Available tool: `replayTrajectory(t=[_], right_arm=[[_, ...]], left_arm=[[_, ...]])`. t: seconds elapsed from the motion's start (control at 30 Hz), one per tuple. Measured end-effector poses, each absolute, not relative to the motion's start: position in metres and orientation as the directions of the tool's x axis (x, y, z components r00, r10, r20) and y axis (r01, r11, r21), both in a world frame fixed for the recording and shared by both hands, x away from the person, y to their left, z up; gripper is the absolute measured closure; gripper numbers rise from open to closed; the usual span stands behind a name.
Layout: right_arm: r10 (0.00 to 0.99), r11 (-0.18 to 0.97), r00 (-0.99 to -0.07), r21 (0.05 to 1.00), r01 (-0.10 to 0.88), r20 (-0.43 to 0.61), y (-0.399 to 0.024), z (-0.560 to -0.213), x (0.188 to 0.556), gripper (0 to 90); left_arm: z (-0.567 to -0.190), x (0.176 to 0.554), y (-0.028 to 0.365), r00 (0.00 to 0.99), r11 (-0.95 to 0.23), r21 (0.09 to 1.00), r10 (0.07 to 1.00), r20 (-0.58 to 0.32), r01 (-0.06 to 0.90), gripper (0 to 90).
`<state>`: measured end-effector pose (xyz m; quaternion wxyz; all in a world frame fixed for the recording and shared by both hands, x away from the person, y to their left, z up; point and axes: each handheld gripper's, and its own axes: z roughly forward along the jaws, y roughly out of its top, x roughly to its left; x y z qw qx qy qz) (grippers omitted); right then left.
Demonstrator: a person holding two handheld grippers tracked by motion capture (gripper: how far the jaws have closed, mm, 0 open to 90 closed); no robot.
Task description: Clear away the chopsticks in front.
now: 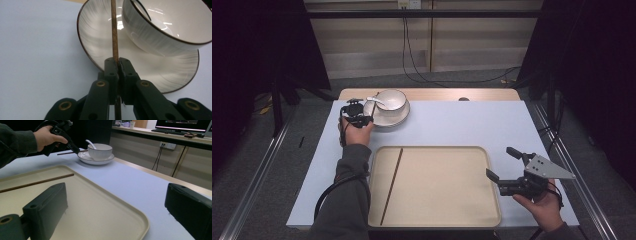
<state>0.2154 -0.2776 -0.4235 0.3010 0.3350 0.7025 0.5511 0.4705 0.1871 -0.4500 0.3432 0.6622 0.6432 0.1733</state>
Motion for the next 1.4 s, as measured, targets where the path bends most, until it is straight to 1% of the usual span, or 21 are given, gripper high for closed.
replayTrajectory(t=[0.1, 0.23, 0.3, 0.4, 0.47, 0.53, 0.77, 0.97, 1.13, 1.2, 1.4], right_arm=[[0.803, 0.170, -0.594, 0.976, 0.137, -0.057, -0.277, -0.424, 0.215, 3.8], [0.805, 0.166, -0.591, 0.977, 0.134, -0.056, -0.277, -0.423, 0.215, 3.6], [0.805, 0.168, -0.590, 0.977, 0.135, -0.057, -0.277, -0.424, 0.215, 3.5], [0.800, 0.175, -0.596, 0.976, 0.132, -0.063, -0.276, -0.424, 0.215, 3.5], [0.795, 0.184, -0.602, 0.975, 0.128, -0.071, -0.276, -0.424, 0.215, 3.5], [0.796, 0.174, -0.602, 0.976, 0.129, -0.062, -0.275, -0.424, 0.215, 3.4], [0.792, 0.178, -0.607, 0.975, 0.129, -0.065, -0.276, -0.424, 0.215, 2.2], [0.793, 0.171, -0.606, 0.978, 0.123, -0.062, -0.275, -0.424, 0.215, 1.7], [0.796, 0.165, -0.603, 0.979, 0.121, -0.060, -0.275, -0.423, 0.214, 1.4], [0.793, 0.167, -0.607, 0.978, 0.123, -0.058, -0.275, -0.423, 0.214, 1.5], [0.793, 0.169, -0.606, 0.978, 0.123, -0.061, -0.274, -0.424, 0.215, 0.4]], left_arm=[[-0.451, 0.461, 0.190, 0.119, 0.064, 0.678, 0.968, -0.220, 0.733, 85.7], [-0.448, 0.448, 0.194, 0.088, 0.119, 0.678, 0.961, -0.264, 0.725, 85.8], [-0.447, 0.441, 0.195, 0.093, 0.128, 0.683, 0.956, -0.277, 0.719, 85.8], [-0.443, 0.432, 0.197, 0.102, 0.114, 0.695, 0.960, -0.261, 0.710, 85.8], [-0.442, 0.426, 0.198, 0.083, 0.140, 0.691, 0.957, -0.279, 0.709, 85.8], [-0.442, 0.419, 0.198, 0.095, 0.125, 0.697, 0.959, -0.269, 0.706, 85.8], [-0.438, 0.393, 0.194, 0.090, 0.168, 0.713, 0.947, -0.309, 0.681, 85.7], [-0.442, 0.366, 0.192, 0.057, 0.217, 0.717, 0.940, -0.337, 0.662, 85.8], [-0.442, 0.350, 0.197, 0.036, 0.210, 0.737, 0.952, -0.303, 0.642, 85.8], [-0.440, 0.342, 0.198, 0.029, 0.236, 0.742, 0.945, -0.325, 0.628, 85.7], [-0.436, 0.321, 0.200, 0.038, 0.243, 0.752, 0.942, -0.334, 0.612, 85.8]])
